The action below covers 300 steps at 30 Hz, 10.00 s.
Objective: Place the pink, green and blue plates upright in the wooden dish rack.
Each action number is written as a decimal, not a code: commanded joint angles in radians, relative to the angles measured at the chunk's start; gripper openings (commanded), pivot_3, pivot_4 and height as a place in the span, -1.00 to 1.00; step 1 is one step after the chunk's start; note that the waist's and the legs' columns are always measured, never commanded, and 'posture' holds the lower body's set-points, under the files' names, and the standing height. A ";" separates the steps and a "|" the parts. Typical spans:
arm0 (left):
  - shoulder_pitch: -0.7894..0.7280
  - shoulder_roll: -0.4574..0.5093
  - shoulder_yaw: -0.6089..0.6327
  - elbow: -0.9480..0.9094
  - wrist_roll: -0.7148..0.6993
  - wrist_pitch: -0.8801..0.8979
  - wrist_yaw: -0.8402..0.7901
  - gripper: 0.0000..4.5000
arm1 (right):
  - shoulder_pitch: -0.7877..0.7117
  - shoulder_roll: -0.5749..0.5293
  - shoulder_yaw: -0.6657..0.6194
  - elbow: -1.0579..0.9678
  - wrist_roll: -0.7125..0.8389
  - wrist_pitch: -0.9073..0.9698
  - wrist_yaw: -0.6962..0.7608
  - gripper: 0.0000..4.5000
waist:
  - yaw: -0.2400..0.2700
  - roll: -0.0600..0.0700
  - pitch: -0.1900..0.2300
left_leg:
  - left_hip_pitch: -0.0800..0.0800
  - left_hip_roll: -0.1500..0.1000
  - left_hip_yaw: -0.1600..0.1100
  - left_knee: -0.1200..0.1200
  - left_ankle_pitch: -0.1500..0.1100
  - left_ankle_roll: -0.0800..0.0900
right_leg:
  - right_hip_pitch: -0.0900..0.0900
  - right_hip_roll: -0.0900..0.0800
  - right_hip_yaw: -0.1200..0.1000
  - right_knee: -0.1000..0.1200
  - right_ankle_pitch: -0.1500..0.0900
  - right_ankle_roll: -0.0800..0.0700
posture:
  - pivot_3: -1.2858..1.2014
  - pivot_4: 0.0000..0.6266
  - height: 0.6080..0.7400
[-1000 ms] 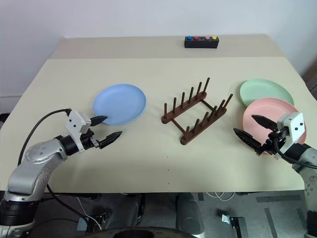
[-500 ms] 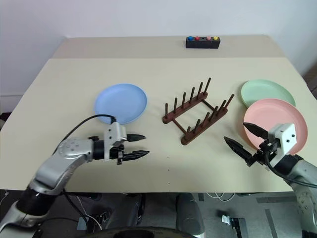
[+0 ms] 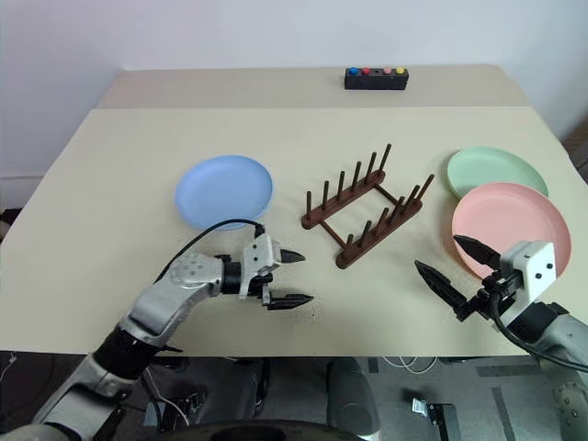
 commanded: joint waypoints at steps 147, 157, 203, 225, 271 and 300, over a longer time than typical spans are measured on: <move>-0.150 -0.153 0.007 0.289 0.131 -0.144 -0.007 -0.91 | -0.296 -0.060 0.304 0.351 -0.516 -0.068 -0.138 -1.00 | -0.009 -0.001 -0.002 | 0.008 0.000 0.000 0.000 -0.001 0.001 | 0.008 0.000 0.000 -0.001 -0.001 0.001 | 0.03 -0.52 1.00; -0.207 -0.172 0.033 0.417 0.146 -0.214 0.046 -0.91 | -0.406 -0.056 0.346 0.475 -0.545 -0.132 -0.136 -1.00 | -0.009 -0.001 -0.002 | 0.010 0.000 0.001 0.000 -0.001 0.001 | 0.009 0.000 0.000 -0.001 -0.001 0.001 | 0.03 -0.52 1.00; -0.008 0.006 0.075 -0.050 -0.092 -0.072 -0.201 -0.93 | -0.186 -0.107 0.171 0.198 -0.574 0.101 -0.270 -0.83 | -0.005 0.000 -0.001 | 0.006 0.000 0.000 -0.002 -0.001 0.001 | 0.005 0.000 0.001 -0.001 -0.002 -0.001 | 0.03 -0.52 1.00; -0.071 -0.052 0.115 0.046 -0.140 -0.155 -0.238 -0.93 | -0.412 -0.205 -0.126 -0.122 -0.336 0.126 -0.171 -0.97 | -0.011 -0.001 0.000 | 0.005 0.000 0.001 -0.001 -0.001 0.001 | 0.005 0.000 0.000 -0.002 -0.002 -0.001 | 0.03 -0.52 1.00; 0.001 0.020 0.205 -0.106 -0.215 -0.078 -0.169 -0.93 | -0.702 -0.185 -0.069 0.323 0.417 0.384 0.050 -0.97 | -0.005 -0.001 0.000 | -0.003 0.000 -0.001 -0.001 -0.001 0.002 | -0.003 0.000 -0.001 -0.001 -0.001 0.001 | 0.03 -0.52 1.00; -0.013 0.012 0.205 -0.097 -0.201 -0.112 -0.160 -0.93 | -0.629 -0.152 -0.102 0.385 0.417 0.388 0.027 -0.97 | -0.004 -0.001 0.000 | -0.003 0.000 -0.001 0.000 -0.001 0.002 | -0.002 0.000 -0.001 -0.001 0.000 0.001 | 0.03 -0.52 1.00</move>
